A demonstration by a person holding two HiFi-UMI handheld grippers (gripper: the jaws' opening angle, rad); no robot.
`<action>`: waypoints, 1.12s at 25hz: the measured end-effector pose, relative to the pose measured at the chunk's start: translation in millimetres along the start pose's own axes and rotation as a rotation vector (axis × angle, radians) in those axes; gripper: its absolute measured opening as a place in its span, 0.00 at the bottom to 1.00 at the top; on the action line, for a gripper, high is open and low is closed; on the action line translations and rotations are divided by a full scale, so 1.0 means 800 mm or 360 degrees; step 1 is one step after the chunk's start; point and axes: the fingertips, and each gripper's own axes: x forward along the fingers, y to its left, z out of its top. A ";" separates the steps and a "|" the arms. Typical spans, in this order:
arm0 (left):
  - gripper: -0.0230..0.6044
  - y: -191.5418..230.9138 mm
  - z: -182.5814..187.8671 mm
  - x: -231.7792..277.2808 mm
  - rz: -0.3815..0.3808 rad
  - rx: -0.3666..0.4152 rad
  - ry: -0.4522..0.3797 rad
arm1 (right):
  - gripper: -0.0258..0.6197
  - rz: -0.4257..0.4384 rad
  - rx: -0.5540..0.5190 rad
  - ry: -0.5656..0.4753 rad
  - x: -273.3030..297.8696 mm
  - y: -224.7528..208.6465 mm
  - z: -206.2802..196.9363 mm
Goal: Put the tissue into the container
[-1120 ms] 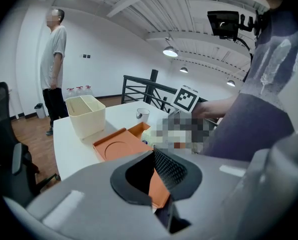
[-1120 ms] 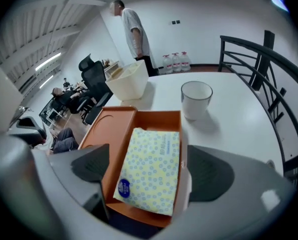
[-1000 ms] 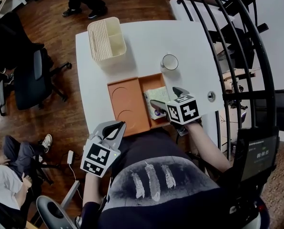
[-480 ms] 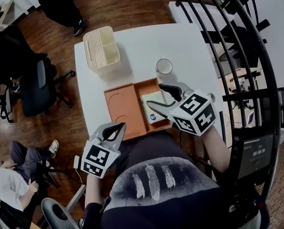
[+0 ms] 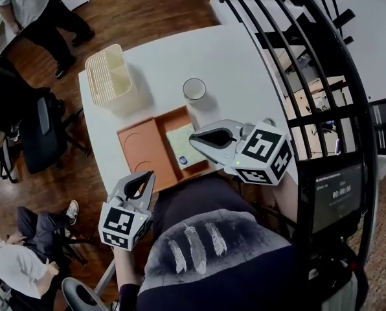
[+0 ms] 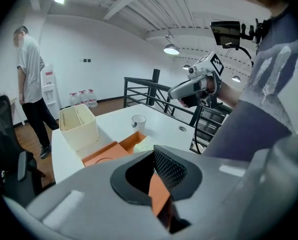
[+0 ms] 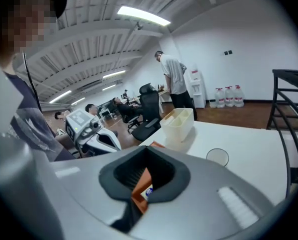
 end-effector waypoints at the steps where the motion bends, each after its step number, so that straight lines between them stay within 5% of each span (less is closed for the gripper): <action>1: 0.06 -0.001 0.002 0.000 0.0007 -0.0015 -0.0007 | 0.04 0.0000 -0.0003 0.0009 -0.002 -0.001 -0.003; 28: 0.06 -0.005 0.001 -0.009 0.0072 -0.0030 -0.0015 | 0.04 0.0025 0.0043 -0.0024 0.001 -0.001 -0.012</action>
